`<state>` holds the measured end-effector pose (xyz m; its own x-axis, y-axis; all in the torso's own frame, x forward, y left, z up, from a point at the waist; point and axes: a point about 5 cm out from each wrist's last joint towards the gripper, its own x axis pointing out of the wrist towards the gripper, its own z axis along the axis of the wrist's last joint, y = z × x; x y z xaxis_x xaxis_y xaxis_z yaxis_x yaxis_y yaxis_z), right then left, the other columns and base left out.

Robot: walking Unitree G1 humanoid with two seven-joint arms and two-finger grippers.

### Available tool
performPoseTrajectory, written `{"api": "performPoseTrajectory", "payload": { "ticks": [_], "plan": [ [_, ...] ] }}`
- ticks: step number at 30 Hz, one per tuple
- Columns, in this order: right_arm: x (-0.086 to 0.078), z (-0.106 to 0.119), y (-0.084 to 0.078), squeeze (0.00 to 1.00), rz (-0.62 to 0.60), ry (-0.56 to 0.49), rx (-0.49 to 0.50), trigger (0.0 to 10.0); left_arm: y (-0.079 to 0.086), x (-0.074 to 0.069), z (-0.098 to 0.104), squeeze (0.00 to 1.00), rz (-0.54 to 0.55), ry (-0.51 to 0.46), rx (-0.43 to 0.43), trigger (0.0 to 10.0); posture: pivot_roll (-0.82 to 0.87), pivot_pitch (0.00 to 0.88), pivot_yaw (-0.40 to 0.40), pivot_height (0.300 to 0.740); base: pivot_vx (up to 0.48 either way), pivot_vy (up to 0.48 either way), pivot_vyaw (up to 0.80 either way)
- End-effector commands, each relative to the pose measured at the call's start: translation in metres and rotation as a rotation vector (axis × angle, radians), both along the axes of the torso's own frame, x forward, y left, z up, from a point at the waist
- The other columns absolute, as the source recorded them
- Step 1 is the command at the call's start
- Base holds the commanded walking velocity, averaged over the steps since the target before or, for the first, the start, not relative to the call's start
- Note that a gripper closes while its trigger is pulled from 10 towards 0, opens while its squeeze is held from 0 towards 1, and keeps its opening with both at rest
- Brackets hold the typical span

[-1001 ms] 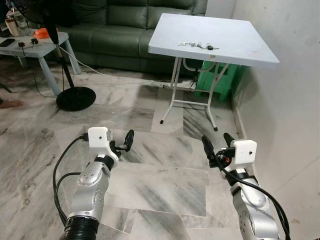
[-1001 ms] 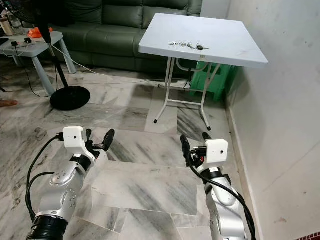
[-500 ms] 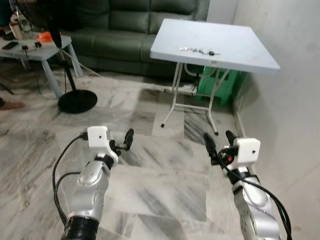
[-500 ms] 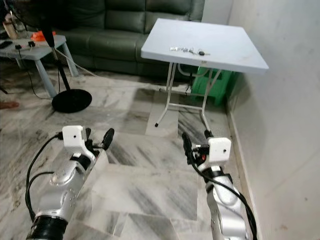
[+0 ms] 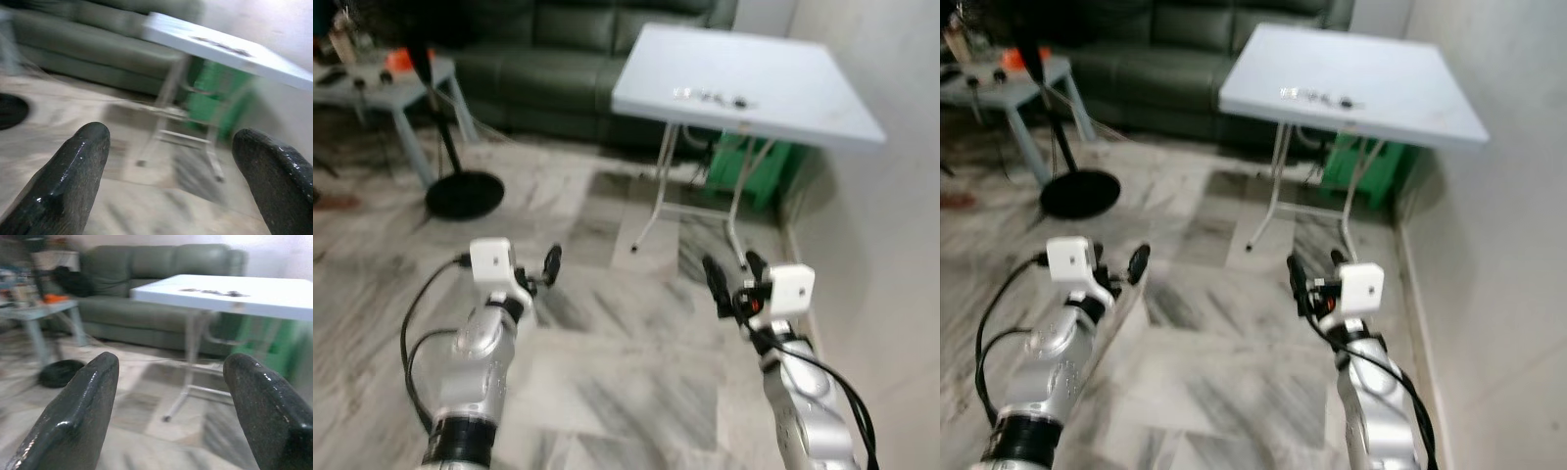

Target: Hang keys on a hook

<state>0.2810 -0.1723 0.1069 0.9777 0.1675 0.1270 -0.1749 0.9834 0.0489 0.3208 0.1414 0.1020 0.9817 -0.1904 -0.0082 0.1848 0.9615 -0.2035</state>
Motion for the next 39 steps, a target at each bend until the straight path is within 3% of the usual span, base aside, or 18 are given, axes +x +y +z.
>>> {"api": "performPoseTrajectory", "payload": {
  "ticks": [1,39],
  "plan": [
    [0.0018,0.0049,0.0049,0.00,0.009,-0.017,0.017,10.0,0.0105,0.0009,0.0026,0.00,0.025,-0.006,0.017,10.0,0.00,0.038,-0.061,0.740,0.326,0.000,0.00],
    [0.0023,0.0073,0.0021,0.00,0.026,-0.022,-0.004,10.0,0.0052,0.0028,0.0013,0.00,0.027,-0.010,-0.005,10.0,-0.01,0.023,-0.082,0.740,0.329,0.000,0.00]
  ]
}}
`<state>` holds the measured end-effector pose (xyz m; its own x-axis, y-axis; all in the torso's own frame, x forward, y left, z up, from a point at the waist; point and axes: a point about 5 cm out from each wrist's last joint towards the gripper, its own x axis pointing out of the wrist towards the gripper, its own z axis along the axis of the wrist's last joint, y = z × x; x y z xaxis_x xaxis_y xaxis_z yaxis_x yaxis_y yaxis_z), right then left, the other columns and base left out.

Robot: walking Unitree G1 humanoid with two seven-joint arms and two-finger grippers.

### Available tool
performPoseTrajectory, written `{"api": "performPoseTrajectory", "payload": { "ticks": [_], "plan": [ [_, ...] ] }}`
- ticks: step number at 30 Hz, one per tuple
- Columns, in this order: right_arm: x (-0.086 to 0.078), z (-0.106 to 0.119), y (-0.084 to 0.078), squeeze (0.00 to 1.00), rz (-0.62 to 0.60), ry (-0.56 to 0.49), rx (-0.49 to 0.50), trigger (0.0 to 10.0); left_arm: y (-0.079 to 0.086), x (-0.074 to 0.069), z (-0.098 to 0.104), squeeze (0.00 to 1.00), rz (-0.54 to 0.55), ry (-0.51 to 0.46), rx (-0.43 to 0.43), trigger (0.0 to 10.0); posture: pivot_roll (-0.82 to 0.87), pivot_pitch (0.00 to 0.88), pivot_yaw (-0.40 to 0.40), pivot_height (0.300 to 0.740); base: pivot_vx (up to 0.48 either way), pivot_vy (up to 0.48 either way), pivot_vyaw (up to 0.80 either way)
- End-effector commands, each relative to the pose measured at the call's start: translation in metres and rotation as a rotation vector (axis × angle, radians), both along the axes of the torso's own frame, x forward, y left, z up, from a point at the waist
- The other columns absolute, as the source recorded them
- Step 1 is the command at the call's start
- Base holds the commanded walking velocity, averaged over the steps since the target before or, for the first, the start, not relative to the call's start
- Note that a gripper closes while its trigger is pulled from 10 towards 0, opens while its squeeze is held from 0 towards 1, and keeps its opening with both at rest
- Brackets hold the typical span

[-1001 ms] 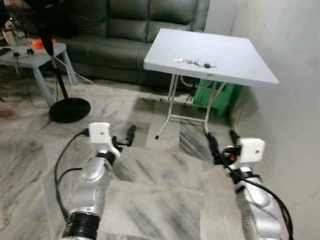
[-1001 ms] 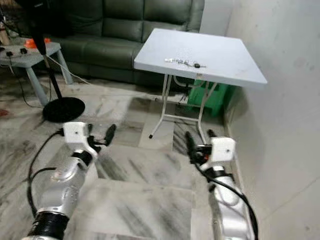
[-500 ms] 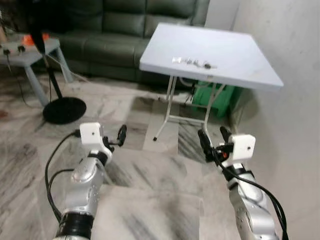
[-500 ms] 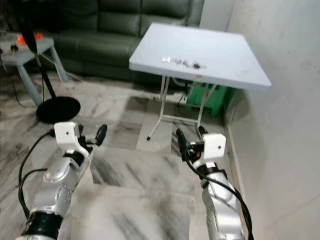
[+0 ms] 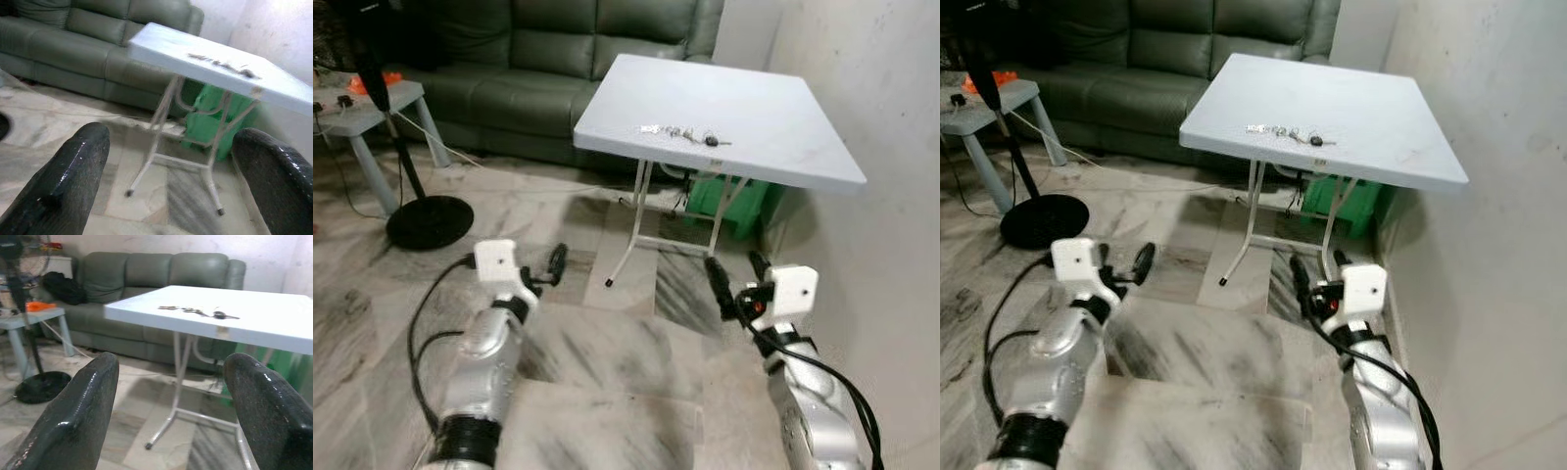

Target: Hang keys on a hook

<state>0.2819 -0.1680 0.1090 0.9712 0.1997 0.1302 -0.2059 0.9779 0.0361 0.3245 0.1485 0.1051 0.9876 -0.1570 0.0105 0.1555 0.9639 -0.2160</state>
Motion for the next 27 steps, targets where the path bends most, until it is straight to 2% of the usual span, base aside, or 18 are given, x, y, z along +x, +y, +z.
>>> {"api": "performPoseTrajectory", "payload": {
  "ticks": [1,27],
  "plan": [
    [0.0014,0.0051,-0.0021,0.00,-0.005,-0.016,0.008,10.0,-0.0019,-0.0010,-0.0019,0.00,-0.006,0.007,0.011,10.0,-0.01,0.023,-0.082,0.740,0.330,0.000,0.00],
    [-0.0006,0.0031,-0.0007,0.00,0.007,-0.010,0.009,10.0,-0.0015,-0.0017,-0.0031,0.00,-0.005,0.007,0.009,10.0,0.00,0.026,-0.084,0.740,0.461,0.000,0.00]
  ]
}}
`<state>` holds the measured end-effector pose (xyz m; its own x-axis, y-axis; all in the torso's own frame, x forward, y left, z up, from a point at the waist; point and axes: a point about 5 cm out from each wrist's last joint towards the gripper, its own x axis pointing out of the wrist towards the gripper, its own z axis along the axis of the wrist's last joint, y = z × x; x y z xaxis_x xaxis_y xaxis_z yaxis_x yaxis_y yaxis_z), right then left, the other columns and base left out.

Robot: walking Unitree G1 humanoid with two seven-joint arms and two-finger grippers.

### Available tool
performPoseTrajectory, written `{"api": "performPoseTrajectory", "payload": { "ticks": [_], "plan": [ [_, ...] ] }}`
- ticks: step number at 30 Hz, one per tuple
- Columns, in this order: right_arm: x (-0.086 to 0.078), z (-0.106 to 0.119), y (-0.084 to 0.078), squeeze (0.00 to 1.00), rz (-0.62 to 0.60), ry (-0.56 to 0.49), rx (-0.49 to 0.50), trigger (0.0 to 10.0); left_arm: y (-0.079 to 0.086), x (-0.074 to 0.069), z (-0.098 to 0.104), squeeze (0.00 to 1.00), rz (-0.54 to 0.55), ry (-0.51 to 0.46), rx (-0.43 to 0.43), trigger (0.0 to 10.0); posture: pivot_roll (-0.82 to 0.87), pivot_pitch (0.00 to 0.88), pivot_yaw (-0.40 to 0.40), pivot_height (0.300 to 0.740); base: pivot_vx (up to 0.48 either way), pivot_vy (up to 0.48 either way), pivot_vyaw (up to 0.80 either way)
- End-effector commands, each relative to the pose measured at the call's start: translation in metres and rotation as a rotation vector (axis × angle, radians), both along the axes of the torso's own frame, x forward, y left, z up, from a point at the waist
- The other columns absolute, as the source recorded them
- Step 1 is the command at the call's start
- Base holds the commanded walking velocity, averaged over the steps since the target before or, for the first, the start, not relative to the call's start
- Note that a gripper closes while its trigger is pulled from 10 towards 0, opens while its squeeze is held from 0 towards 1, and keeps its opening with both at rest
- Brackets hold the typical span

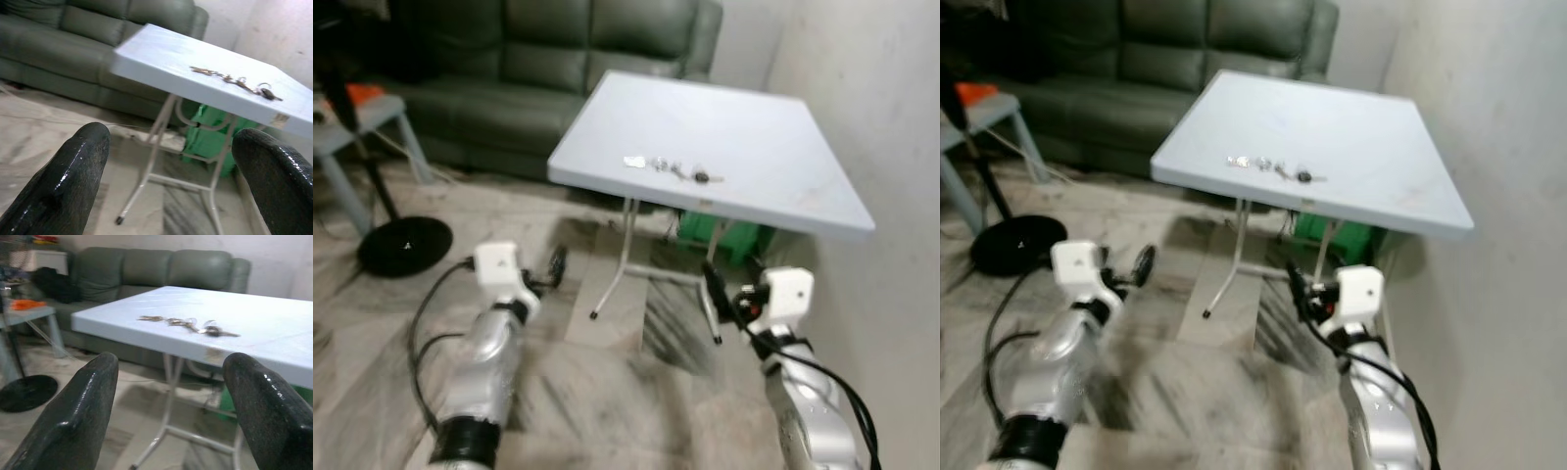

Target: Hang keys on a hook

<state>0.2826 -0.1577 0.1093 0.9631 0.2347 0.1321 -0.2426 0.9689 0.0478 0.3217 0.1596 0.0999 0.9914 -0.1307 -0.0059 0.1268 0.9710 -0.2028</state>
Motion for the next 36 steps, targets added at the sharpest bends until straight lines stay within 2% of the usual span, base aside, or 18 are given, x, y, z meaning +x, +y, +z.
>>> {"api": "performPoseTrajectory", "payload": {
  "ticks": [1,36],
  "plan": [
    [-0.0014,0.0027,-0.0110,0.00,-0.031,-0.010,-0.004,10.0,-0.0124,0.0009,0.0022,0.00,-0.031,-0.008,-0.008,10.0,0.00,0.025,-0.084,0.740,0.465,0.000,0.00],
    [-0.0007,0.0026,-0.0121,0.00,-0.026,-0.005,-0.012,10.0,-0.0139,-0.0007,0.0005,0.00,-0.026,0.002,-0.003,10.0,0.00,0.042,-0.092,0.740,0.441,0.000,0.00]
  ]
}}
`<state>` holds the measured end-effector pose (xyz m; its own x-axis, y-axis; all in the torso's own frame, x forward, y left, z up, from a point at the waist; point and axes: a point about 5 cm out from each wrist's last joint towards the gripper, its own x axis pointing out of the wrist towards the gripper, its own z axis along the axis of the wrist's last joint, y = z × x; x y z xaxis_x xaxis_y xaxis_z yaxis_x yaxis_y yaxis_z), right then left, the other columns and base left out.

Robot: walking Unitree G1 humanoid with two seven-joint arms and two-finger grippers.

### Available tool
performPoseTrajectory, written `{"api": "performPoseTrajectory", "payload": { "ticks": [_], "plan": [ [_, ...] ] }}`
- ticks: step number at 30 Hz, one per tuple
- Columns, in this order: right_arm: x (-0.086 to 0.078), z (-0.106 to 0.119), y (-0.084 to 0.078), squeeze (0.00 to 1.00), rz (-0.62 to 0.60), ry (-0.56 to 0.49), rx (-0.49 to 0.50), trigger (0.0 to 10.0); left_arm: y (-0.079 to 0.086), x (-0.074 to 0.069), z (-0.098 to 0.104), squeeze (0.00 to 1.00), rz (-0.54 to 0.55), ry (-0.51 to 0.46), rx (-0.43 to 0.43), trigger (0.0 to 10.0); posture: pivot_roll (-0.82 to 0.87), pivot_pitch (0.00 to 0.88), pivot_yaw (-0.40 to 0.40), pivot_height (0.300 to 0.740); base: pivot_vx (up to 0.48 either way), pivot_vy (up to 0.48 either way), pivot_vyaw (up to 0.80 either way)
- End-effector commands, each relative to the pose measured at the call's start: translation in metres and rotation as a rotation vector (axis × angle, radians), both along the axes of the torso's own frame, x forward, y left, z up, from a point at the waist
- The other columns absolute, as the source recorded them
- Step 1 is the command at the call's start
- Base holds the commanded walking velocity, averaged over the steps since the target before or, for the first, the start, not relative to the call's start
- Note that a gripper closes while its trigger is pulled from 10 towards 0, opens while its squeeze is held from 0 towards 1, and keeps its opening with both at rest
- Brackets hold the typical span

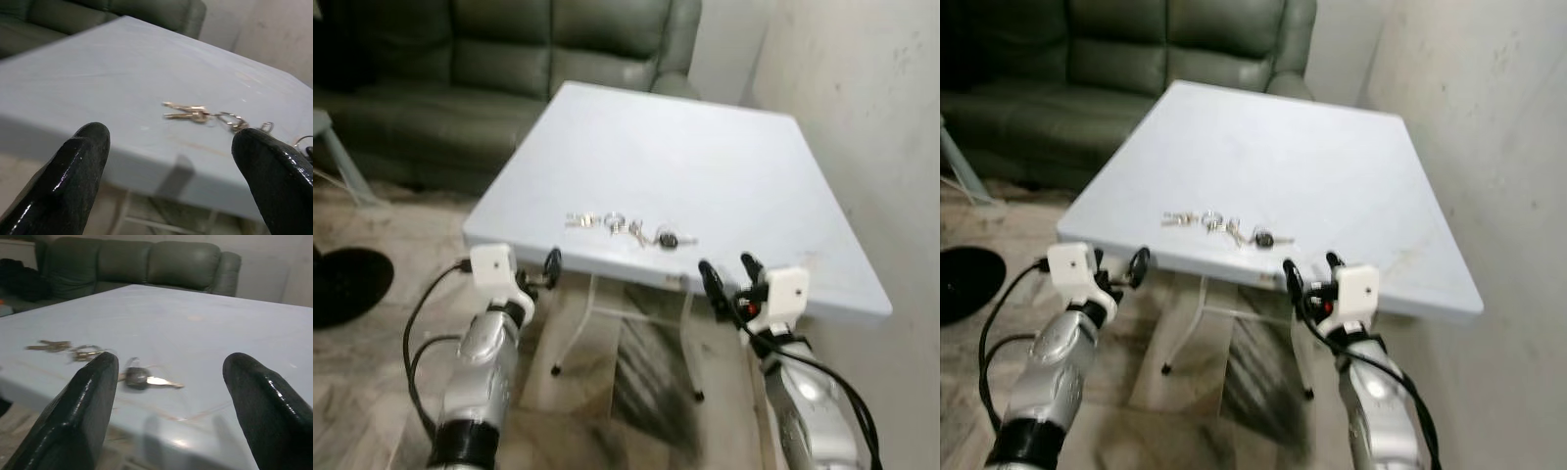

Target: Hang keys on a hook

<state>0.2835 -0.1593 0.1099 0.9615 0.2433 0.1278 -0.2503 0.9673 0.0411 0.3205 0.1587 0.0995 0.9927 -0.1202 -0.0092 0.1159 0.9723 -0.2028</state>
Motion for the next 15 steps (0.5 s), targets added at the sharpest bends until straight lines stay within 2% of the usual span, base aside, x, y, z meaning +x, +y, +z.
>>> {"api": "performPoseTrajectory", "payload": {
  "ticks": [1,11,15],
  "plan": [
    [-0.0017,0.0021,-0.0105,0.00,-0.033,-0.008,-0.004,10.0,-0.0131,0.0004,0.0009,0.00,-0.037,-0.001,-0.004,10.0,0.00,0.042,-0.092,0.740,0.442,0.000,0.00],
    [-0.0026,0.0015,-0.0102,0.00,-0.026,-0.003,-0.009,10.0,-0.0144,-0.0014,-0.0006,0.00,-0.031,0.007,-0.010,10.0,0.00,0.047,-0.095,0.740,0.418,0.000,0.00],
    [-0.0032,0.0008,-0.0102,0.00,-0.024,0.000,-0.010,10.0,-0.0162,-0.0031,0.0006,0.00,-0.028,-0.010,-0.015,10.0,0.00,0.048,-0.097,0.740,0.126,0.000,0.00]
  ]
}}
